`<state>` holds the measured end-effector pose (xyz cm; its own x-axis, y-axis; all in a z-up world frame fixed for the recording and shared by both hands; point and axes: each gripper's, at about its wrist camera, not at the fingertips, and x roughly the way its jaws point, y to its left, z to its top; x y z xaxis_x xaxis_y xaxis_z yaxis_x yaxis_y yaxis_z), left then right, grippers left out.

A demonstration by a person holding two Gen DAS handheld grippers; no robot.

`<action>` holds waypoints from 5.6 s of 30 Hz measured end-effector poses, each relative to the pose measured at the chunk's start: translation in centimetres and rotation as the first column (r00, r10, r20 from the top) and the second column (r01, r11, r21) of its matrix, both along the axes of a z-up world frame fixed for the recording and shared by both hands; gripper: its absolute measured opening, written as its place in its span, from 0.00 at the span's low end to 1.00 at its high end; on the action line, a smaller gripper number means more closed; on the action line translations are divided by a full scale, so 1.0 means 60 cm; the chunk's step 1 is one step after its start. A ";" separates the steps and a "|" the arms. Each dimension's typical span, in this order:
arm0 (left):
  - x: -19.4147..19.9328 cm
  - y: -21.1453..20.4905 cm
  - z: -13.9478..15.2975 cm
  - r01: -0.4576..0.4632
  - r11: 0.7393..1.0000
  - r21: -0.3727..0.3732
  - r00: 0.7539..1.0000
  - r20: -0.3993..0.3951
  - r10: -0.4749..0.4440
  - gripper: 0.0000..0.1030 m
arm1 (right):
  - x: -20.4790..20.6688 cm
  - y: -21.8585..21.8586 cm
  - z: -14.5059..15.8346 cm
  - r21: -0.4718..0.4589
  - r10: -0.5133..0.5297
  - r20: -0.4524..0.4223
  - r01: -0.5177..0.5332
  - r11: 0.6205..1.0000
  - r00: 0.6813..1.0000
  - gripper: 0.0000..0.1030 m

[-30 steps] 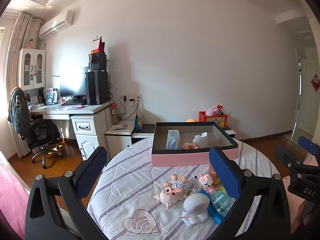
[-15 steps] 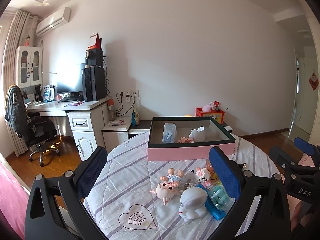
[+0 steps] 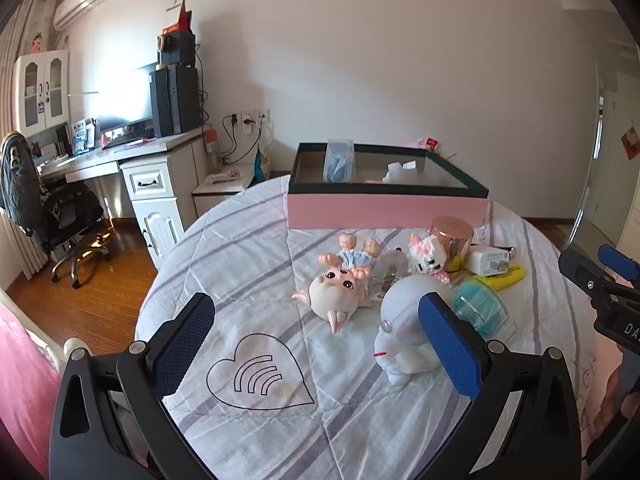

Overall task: Organize rigid objects
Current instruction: 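Grasp the white round toy with the left tool while the right grasps the charger, then release the round toy into the pink box with the left tool while the right releases the charger, then withdraw both open tools from the pink box, then grasp the pig-faced doll with the left tool while the right grasps the rose-gold jar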

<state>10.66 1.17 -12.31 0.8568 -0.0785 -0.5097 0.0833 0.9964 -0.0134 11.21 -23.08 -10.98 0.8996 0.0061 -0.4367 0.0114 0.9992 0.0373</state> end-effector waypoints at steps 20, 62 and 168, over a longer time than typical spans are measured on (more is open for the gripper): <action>0.060 -0.085 -0.031 0.119 0.992 0.039 0.990 -0.087 -0.115 0.47 | 0.063 -0.027 -0.048 0.041 0.016 -0.121 -0.011 0.999 0.993 1.00; 0.208 -0.132 0.158 0.290 0.945 0.153 0.953 0.041 -0.299 0.47 | 0.247 0.042 0.076 -0.035 0.195 -0.217 -0.208 0.978 0.956 0.40; 0.183 0.006 -0.049 0.115 0.992 -0.042 0.958 -0.260 -0.122 0.53 | 0.176 0.058 -0.015 -0.016 0.099 -0.218 -0.105 0.994 0.971 1.00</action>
<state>21.63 1.52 -15.25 0.6772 -0.1877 -0.7114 0.1907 0.9786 -0.0767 21.77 -19.59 -11.87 0.7790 0.0782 -0.6221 -0.0857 0.9962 0.0179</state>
